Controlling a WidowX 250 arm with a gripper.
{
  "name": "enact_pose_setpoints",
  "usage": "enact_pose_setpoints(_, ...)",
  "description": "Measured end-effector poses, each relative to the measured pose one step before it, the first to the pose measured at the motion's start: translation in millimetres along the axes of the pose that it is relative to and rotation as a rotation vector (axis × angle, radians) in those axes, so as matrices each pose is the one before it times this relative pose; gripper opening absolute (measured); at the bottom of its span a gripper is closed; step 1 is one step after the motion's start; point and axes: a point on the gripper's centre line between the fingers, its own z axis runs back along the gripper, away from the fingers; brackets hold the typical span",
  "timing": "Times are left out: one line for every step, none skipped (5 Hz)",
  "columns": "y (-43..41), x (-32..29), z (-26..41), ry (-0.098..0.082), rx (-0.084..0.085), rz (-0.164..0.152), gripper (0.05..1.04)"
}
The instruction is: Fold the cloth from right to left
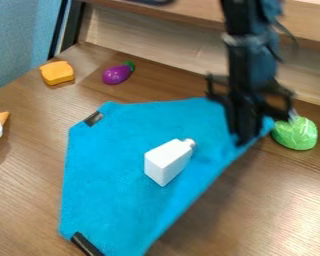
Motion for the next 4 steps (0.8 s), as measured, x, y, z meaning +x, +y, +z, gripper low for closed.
enact_pose_setpoints(41.52, -2.96, 18.46, -0.0086, -0.0074, 0.0569, 0.067)
enact_pose_setpoints(34.94, -0.68, 16.11, -0.0083, 0.0009, 0.0424, 0.067)
enact_pose_setpoints(35.91, 0.17, 3.37, 0.0134, -0.0048, 0.0435, 0.067)
enact_pose_setpoints(23.13, 3.10, -4.15, 0.0218, 0.0029, 0.0145, 0.067)
